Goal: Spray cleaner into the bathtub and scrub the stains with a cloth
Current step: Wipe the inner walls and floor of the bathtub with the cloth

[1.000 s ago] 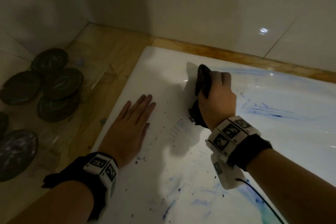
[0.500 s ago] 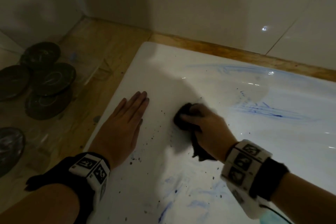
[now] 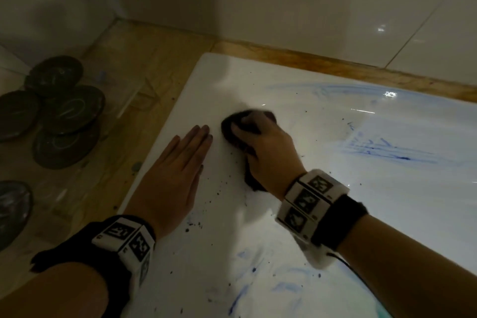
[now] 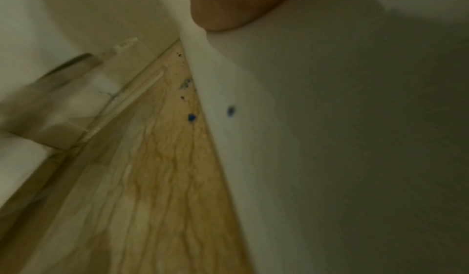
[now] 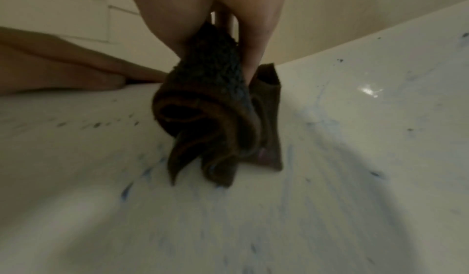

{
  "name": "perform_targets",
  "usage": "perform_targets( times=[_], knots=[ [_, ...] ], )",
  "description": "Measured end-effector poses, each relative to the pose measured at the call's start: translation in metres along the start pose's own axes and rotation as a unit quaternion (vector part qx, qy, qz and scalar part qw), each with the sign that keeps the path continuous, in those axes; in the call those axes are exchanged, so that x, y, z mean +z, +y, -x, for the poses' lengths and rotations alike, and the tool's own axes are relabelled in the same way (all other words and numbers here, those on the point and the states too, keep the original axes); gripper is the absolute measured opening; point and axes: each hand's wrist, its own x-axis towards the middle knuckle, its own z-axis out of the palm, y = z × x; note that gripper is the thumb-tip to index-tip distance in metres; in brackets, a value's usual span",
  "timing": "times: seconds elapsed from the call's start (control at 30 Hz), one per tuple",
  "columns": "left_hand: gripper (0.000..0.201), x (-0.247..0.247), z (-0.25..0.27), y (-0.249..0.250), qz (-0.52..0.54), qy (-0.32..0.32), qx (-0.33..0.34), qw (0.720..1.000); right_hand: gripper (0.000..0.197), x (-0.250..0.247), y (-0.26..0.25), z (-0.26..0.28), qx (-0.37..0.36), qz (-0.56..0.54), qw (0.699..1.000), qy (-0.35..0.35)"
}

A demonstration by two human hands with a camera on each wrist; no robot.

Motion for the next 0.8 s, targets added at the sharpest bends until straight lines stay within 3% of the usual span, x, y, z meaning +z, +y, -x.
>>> perform_targets(
  times=[0.07, 0.13, 0.17, 0.2, 0.27, 0.3, 0.33, 0.4, 0.47, 0.67, 0.73, 0.8],
  knots=[
    [0.049, 0.000, 0.000, 0.000, 0.004, 0.001, 0.001, 1.000, 0.036, -0.008, 0.011, 0.015, -0.047, 0.015, 0.992, -0.117],
    [0.049, -0.001, 0.000, 0.001, 0.005, 0.000, 0.001, 1.000, 0.027, -0.029, 0.015, 0.020, -0.045, -0.002, 0.991, -0.128],
    [0.050, -0.001, 0.000, 0.001, 0.003, 0.000, 0.001, 1.000, 0.022, -0.043, 0.016, 0.015, -0.005, -0.036, 0.995, -0.093],
    [0.050, -0.002, 0.000, 0.001, 0.003, -0.002, 0.000, 1.000, 0.023, -0.053, 0.020, 0.007, 0.063, -0.092, 0.994, -0.012],
    [0.050, -0.002, 0.000, 0.001, 0.001, -0.007, -0.005, 1.000, 0.031, -0.066, 0.030, -0.022, 0.099, -0.019, 0.986, 0.132],
    [0.050, -0.001, 0.000, 0.001, -0.001, -0.010, -0.007, 1.000, 0.034, -0.067, 0.033, -0.036, 0.109, 0.015, 0.983, 0.149],
    [0.050, -0.001, 0.000, 0.000, -0.004, -0.014, -0.008, 1.000, 0.034, -0.067, 0.032, -0.051, 0.131, 0.006, 0.983, 0.128],
    [0.051, -0.001, 0.000, 0.000, -0.005, -0.023, -0.009, 1.000, 0.028, -0.054, 0.026, -0.070, 0.146, 0.032, 0.988, 0.022],
    [0.051, -0.002, 0.000, 0.000, -0.005, -0.026, -0.012, 1.000, 0.034, -0.040, 0.012, -0.077, 0.141, 0.075, 0.987, -0.036],
    [0.050, -0.004, -0.001, 0.002, -0.002, -0.024, -0.012, 1.000, 0.038, -0.035, -0.001, -0.042, -0.047, 0.081, 0.980, -0.174],
    [0.050, -0.005, -0.001, 0.002, -0.002, -0.019, -0.011, 1.000, 0.034, -0.050, 0.001, -0.034, -0.038, 0.017, 0.986, -0.160],
    [0.051, -0.005, 0.000, 0.002, -0.002, -0.022, -0.014, 1.000, 0.031, -0.066, 0.009, -0.045, 0.011, -0.029, 0.997, -0.076]
  ],
)
